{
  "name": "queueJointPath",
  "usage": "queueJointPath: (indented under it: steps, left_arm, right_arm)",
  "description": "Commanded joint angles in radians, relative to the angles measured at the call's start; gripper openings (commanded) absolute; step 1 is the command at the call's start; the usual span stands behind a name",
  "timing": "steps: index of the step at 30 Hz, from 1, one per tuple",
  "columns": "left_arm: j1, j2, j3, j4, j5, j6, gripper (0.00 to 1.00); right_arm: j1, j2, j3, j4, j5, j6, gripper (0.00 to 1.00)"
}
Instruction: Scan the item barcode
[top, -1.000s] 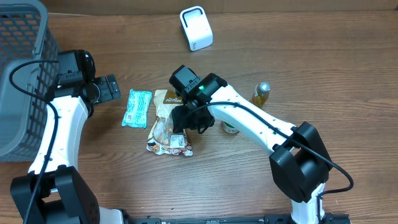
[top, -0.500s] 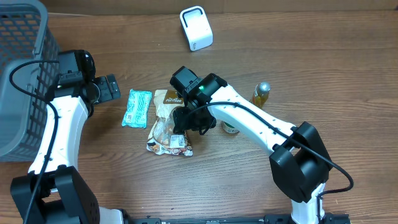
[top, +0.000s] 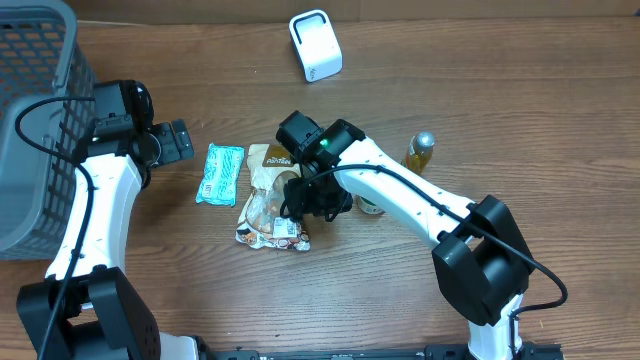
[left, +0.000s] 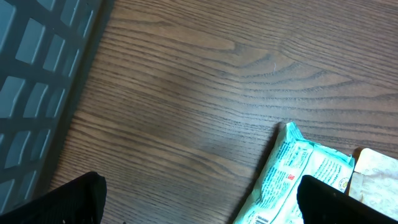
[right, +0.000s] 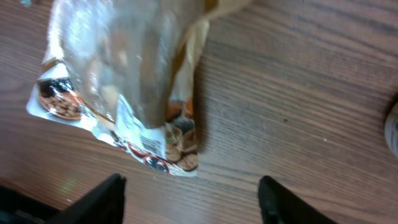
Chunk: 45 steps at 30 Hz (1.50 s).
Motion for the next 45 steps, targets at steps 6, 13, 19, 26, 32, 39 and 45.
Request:
queueJointPath:
  steps: [6, 13, 19, 26, 32, 39, 45]
  left_arm:
    - [-0.007, -0.015, 0.022, 0.001, -0.005, 0.011, 1.00]
    - [-0.007, -0.015, 0.022, 0.001, -0.005, 0.011, 1.00]
    - [-0.007, -0.015, 0.022, 0.001, -0.005, 0.011, 1.00]
    - [-0.007, -0.015, 0.022, 0.001, -0.005, 0.011, 0.99]
    - [-0.007, -0.015, 0.022, 0.001, -0.005, 0.011, 0.99]
    - [-0.006, -0.015, 0.022, 0.001, -0.005, 0.011, 1.00]
    - [-0.007, -0.015, 0.022, 0.001, -0.005, 0.011, 0.99]
  right_arm:
    - [0.000, -0.028, -0.046, 0.023, 0.032, -0.002, 0.47]
    - [0.001, -0.028, -0.097, 0.119, 0.029, 0.001, 0.48]
    - [0.020, -0.028, -0.133, 0.170, -0.052, 0.001, 0.54]
    - [0.067, -0.028, -0.143, 0.228, -0.085, 0.001, 0.57]
    - [0.122, -0.028, -0.143, 0.273, -0.085, 0.001, 0.59]
    - [0.142, -0.029, -0.142, 0.290, -0.060, -0.007, 0.59]
    - [0.115, -0.048, -0.010, 0.120, 0.047, -0.083, 0.52]
